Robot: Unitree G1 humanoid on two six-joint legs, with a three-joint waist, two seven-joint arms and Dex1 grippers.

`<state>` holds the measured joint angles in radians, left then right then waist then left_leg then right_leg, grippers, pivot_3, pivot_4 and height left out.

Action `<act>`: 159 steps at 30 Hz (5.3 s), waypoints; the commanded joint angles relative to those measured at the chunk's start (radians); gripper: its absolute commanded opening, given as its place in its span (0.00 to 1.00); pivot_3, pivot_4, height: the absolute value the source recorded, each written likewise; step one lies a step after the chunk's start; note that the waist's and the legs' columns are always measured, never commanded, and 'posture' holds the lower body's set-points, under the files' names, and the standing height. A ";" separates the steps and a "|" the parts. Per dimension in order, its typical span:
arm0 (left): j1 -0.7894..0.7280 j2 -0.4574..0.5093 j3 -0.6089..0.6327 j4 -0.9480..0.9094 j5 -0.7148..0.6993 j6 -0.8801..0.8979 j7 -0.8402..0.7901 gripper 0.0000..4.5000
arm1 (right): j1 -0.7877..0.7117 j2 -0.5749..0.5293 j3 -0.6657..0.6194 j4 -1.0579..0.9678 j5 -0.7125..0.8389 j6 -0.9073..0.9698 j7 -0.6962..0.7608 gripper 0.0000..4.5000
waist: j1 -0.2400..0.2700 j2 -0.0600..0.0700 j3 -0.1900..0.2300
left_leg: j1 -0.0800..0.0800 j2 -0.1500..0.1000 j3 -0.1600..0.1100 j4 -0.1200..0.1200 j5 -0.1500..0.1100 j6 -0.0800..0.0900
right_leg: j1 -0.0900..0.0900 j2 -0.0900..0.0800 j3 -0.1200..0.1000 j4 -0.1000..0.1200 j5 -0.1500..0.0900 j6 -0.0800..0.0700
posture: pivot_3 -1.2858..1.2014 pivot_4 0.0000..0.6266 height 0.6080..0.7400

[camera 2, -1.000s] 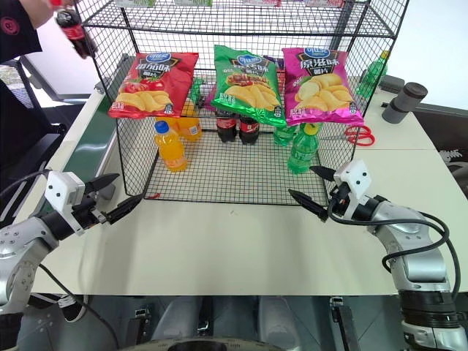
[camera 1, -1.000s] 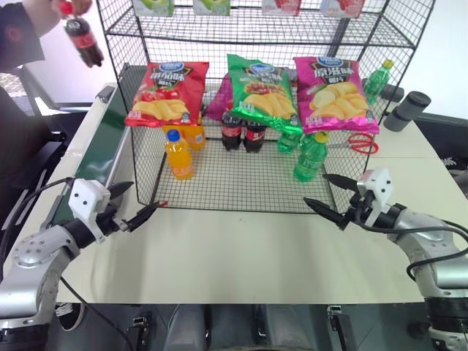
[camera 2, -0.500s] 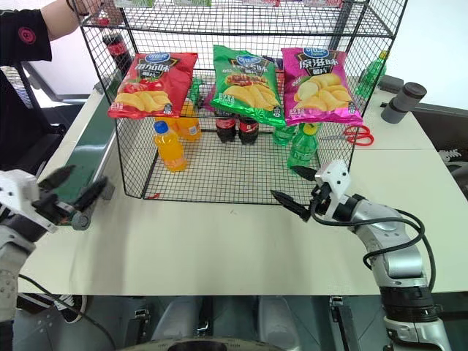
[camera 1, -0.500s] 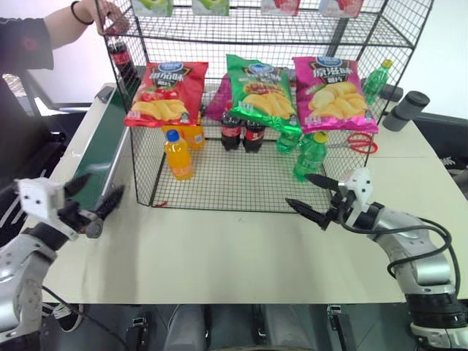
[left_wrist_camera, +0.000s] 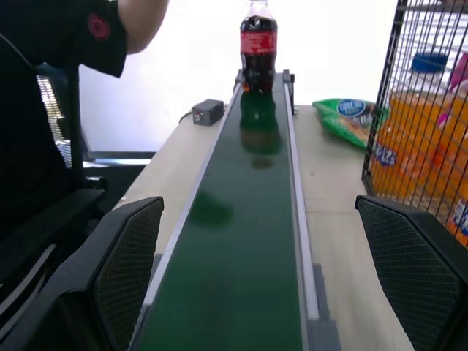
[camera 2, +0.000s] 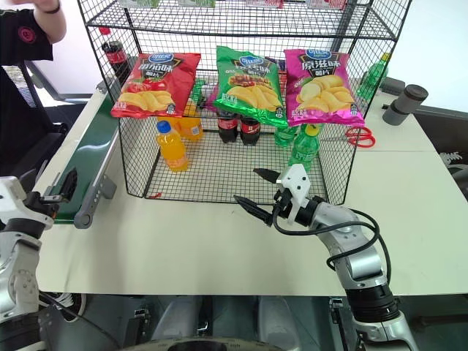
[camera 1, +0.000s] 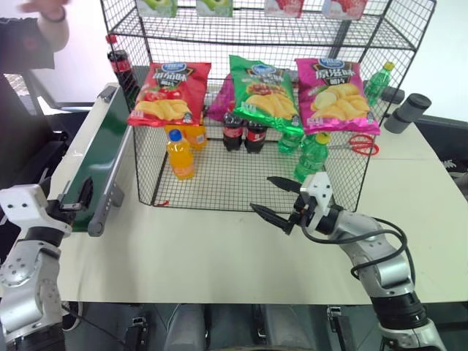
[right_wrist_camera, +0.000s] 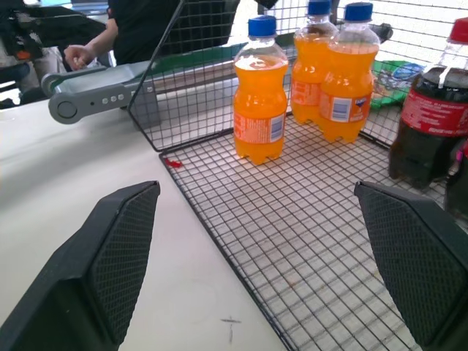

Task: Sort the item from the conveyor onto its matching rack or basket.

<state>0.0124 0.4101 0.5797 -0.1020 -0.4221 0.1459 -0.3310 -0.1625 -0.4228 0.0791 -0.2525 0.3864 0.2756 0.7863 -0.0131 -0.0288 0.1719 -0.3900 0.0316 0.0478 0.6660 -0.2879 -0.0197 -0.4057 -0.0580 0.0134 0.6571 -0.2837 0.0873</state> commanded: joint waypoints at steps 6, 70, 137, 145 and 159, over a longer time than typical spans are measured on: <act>-0.056 -0.001 -0.020 0.050 0.038 -0.053 0.055 1.00 | -0.014 0.033 0.011 0.002 -0.027 -0.064 -0.016 0.99 | -0.001 0.000 0.000 | 0.000 0.000 0.000 0.000 0.000 0.000 | 0.000 0.000 0.000 0.000 0.000 0.000 | 0.52 0.24 1.00; -0.068 0.013 -0.034 0.190 0.057 -0.137 0.070 1.00 | 0.006 0.058 0.047 -0.037 0.002 -0.064 0.042 0.99 | -0.001 0.000 0.000 | 0.000 0.000 0.000 0.000 0.000 0.000 | 0.000 -0.001 0.000 0.000 0.000 0.000 | 0.52 0.24 1.00; -0.028 0.017 -0.010 0.105 0.055 -0.147 0.096 0.63 | 0.011 0.058 0.076 -0.059 0.005 -0.043 0.035 1.00 | -0.002 0.000 0.000 | -0.001 0.000 -0.001 -0.002 0.000 -0.001 | -0.002 -0.004 -0.001 -0.001 0.000 -0.001 | 0.52 0.24 1.00; -0.023 0.129 0.016 -0.135 -0.159 -0.025 -0.057 0.63 | -0.028 0.031 0.036 -0.072 0.042 -0.002 0.045 1.00 | -0.003 -0.001 0.000 | -0.003 0.000 -0.001 -0.003 0.000 -0.001 | -0.003 -0.004 -0.001 -0.004 0.000 -0.001 | 0.52 0.24 1.00; -0.037 0.354 -0.385 -0.421 -0.384 0.381 -0.422 0.63 | -0.186 0.043 -0.005 -0.185 0.274 0.265 -0.008 1.00 | -0.009 0.003 0.002 | -0.003 0.000 -0.001 -0.006 0.000 -0.001 | -0.004 -0.004 -0.001 -0.005 -0.002 -0.004 | 0.52 0.24 1.00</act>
<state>0.0136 0.7595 0.2116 -0.4923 -0.8060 0.5344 -0.7191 -0.3297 -0.3975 0.0700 -0.3795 0.6166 0.5217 0.7935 -0.0224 -0.0261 0.1742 -0.3929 0.0317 0.0470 0.6601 -0.2881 -0.0204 -0.4095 -0.0614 0.0125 0.6518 -0.2855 0.0835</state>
